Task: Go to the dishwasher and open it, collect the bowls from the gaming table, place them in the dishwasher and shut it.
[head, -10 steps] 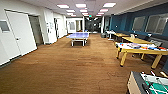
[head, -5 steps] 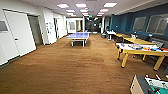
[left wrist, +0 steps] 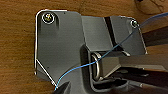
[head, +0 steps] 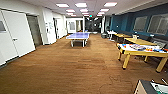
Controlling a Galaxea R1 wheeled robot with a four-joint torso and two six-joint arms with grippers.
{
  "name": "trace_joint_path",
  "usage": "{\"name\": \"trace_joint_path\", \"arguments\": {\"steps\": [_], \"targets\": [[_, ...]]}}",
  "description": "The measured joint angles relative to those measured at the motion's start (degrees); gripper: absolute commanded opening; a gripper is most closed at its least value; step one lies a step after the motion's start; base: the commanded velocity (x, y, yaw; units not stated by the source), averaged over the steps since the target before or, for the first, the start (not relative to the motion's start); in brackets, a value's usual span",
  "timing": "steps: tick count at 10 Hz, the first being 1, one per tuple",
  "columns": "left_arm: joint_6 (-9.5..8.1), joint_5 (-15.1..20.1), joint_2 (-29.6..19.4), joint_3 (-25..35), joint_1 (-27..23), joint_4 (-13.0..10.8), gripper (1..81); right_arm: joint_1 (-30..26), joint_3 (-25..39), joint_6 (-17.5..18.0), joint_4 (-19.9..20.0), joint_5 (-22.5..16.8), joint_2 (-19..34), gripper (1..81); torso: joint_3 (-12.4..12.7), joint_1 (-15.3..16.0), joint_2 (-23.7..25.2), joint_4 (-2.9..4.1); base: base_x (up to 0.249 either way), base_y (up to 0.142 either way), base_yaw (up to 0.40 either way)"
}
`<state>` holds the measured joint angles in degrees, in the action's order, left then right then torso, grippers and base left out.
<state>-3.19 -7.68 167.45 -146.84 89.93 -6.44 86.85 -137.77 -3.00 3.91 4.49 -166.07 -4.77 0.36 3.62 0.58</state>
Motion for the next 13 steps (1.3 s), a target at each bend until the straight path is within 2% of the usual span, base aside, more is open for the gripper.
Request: {"name": "trace_joint_path", "arguments": {"steps": [5, 7, 10, 13], "targets": [[0.00, -0.1, 0.3, 0.0, 0.0, 0.0, 81.1, 0.0, -0.2, 0.0, -1.7, 0.0, -0.4, 81.1, 0.0, 0.0, 0.0, 0.00, 0.180, 0.000, 0.000], [0.02, 0.0, 0.4, 0.0, 0.0, 0.0, 81.1, 0.3, -1.6, 0.0, -2.0, 0.0, -1.2, 81.1, 0.0, 0.0, 0.0, 0.00, 0.190, 0.000, 0.000], [0.02, 0.0, 1.3, 0.1, 0.0, 0.0, 81.1, 0.4, -7.2, 0.0, -2.0, 0.0, -3.8, 81.1, 0.0, 0.0, 0.0, 0.00, 0.190, 0.000, 0.000], [0.00, -0.1, 0.8, 0.0, 0.0, 0.0, 81.1, 0.4, -7.3, 0.0, -2.1, 0.0, -4.7, 81.1, 0.0, 0.0, 0.0, 0.00, 0.190, 0.000, 0.000]]}}
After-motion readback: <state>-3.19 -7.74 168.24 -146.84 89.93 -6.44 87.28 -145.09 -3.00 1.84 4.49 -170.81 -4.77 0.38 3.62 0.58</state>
